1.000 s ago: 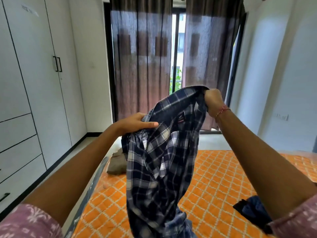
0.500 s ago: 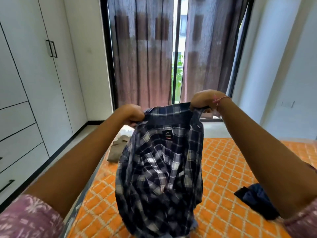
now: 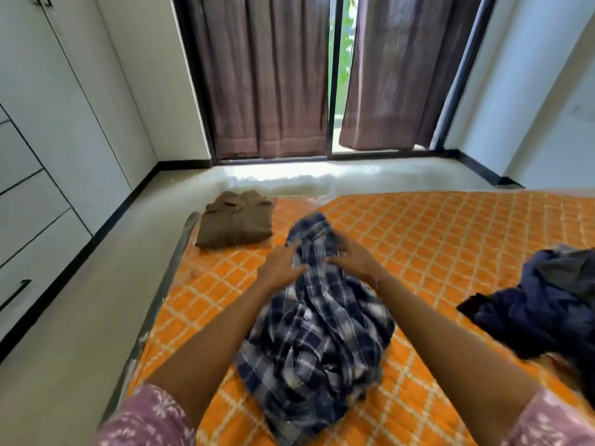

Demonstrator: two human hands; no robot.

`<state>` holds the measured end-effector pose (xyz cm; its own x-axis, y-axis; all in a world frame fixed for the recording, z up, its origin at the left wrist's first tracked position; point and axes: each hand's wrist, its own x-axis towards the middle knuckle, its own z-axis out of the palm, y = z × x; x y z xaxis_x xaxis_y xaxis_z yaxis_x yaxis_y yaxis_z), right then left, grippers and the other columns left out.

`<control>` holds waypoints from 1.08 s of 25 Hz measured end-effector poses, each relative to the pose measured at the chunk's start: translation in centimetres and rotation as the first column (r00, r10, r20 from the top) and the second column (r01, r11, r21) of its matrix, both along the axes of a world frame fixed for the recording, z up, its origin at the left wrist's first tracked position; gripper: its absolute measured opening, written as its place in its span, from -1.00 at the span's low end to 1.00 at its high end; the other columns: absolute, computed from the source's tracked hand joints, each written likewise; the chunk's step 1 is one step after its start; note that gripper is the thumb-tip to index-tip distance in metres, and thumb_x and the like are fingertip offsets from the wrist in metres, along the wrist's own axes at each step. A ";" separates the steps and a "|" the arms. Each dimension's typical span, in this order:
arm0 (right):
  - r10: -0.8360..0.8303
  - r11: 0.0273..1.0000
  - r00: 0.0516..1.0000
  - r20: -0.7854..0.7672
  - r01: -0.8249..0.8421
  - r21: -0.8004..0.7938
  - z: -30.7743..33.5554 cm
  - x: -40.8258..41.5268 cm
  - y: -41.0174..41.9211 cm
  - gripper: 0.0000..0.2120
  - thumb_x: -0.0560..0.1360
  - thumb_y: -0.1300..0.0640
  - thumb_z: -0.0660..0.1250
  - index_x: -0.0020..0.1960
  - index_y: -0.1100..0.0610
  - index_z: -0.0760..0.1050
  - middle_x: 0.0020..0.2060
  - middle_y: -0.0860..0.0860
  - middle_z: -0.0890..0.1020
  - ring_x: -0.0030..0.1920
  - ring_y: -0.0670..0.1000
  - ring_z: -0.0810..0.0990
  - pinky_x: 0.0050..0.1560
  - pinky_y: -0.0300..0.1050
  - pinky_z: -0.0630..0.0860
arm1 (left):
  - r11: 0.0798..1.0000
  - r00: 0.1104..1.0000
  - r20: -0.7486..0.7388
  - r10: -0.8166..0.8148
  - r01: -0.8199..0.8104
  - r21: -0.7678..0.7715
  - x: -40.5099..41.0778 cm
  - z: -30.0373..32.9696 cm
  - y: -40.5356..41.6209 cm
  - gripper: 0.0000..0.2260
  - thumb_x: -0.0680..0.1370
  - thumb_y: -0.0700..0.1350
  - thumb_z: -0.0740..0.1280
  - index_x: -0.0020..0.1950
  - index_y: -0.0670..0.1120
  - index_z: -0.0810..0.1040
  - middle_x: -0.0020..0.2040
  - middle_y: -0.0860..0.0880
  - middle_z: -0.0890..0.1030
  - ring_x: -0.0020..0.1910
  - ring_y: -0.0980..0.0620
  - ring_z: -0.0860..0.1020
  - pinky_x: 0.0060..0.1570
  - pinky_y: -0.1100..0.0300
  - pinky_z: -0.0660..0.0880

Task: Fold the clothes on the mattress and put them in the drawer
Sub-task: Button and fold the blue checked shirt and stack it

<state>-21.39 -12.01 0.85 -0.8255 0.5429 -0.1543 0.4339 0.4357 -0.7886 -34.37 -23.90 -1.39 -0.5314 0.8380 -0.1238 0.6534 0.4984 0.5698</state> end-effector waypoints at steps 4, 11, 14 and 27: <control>0.083 0.965 0.820 0.566 -0.207 0.159 -11.0 2.8 -2.4 -0.19 0.46 -0.28 0.28 0.56 -0.08 -0.04 0.55 0.11 -0.05 0.52 0.21 0.03 0.44 0.24 0.17 | 0.858 1.000 0.002 -0.010 0.009 -0.514 3.5 -9.6 -3.1 -0.29 0.52 0.34 0.13 0.56 0.14 -0.11 0.51 -0.12 -0.40 0.48 -0.27 -0.36 0.38 -0.36 -0.06; 0.168 0.954 0.664 0.728 -0.294 0.048 -14.1 5.9 -6.2 -0.29 0.55 -0.31 0.02 0.53 -0.15 -0.30 0.49 0.00 -0.39 0.53 0.15 -0.22 0.43 0.35 -0.18 | 0.797 0.997 0.069 0.040 0.010 -0.604 7.1 -13.2 -7.4 -0.20 0.47 0.46 0.00 0.53 0.15 -0.29 0.46 -0.05 -0.50 0.46 -0.19 -0.43 0.36 -0.41 -0.17; 0.176 0.951 0.645 0.744 -0.307 0.040 -13.6 9.3 -9.2 -0.27 0.55 -0.31 0.01 0.52 -0.13 -0.33 0.48 0.02 -0.41 0.53 0.15 -0.26 0.42 0.34 -0.23 | 0.801 0.998 0.045 0.043 -0.008 -0.598 10.7 -12.9 -10.9 -0.20 0.46 0.47 -0.02 0.52 0.15 -0.33 0.46 -0.07 -0.50 0.45 -0.20 -0.44 0.33 -0.43 -0.20; -0.129 0.907 0.971 0.201 0.034 0.421 -11.3 7.1 -14.0 -0.80 0.56 0.13 0.27 0.12 0.20 0.55 0.04 0.10 0.59 0.08 0.13 0.54 0.03 0.03 0.53 | 0.969 0.981 -0.067 0.181 -0.190 -0.157 12.6 -8.8 -13.8 -0.78 0.63 -0.12 0.19 0.21 -0.06 0.56 0.23 -0.10 0.51 0.23 -0.10 0.46 0.21 -0.02 0.39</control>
<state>-14.26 -25.96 -10.42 -0.7467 0.6610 -0.0745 0.6228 0.6555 -0.4270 -21.73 -37.71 -10.15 -0.6849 0.6952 -0.2182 0.5671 0.6966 0.4394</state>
